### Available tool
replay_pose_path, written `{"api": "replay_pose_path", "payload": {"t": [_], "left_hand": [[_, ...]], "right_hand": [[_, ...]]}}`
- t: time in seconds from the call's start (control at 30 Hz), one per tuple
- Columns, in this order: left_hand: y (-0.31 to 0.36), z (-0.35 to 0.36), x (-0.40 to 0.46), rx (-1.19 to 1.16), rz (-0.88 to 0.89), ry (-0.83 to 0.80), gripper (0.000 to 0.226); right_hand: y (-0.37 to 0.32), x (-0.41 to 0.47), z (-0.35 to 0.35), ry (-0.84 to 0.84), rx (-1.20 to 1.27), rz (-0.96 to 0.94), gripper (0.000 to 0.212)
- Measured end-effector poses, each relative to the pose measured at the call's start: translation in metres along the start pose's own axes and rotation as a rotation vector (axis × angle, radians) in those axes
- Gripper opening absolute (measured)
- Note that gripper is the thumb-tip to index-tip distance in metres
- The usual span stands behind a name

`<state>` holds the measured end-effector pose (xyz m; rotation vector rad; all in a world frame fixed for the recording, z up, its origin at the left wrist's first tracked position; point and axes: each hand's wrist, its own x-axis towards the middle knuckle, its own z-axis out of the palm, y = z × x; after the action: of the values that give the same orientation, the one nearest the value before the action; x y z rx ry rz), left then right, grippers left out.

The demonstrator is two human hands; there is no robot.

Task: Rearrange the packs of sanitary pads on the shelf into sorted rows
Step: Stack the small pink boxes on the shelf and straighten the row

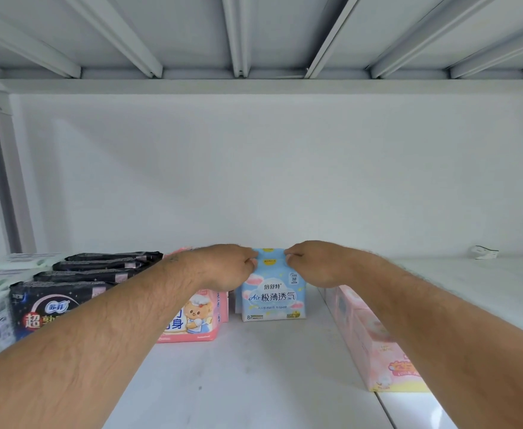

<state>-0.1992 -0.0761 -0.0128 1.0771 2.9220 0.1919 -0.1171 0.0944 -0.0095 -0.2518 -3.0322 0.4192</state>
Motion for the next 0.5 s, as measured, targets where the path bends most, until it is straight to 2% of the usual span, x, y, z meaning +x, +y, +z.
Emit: {"api": "replay_pose_path", "payload": {"t": [0.17,0.3,0.5], "left_hand": [[-0.001,0.001,0.0,-0.022,-0.008,0.001,0.048],[0.002,-0.006,-0.008,-0.042,-0.013,0.019,0.046],[-0.023,-0.037,-0.038,-0.265,-0.054,0.178,0.047]], "right_hand": [[0.001,0.001,0.003,0.004,-0.027,-0.011,0.042],[-0.001,-0.004,-0.003,0.038,0.05,-0.035,0.037],[-0.018,-0.028,-0.022,0.115,0.117,-0.147,0.039]]}}
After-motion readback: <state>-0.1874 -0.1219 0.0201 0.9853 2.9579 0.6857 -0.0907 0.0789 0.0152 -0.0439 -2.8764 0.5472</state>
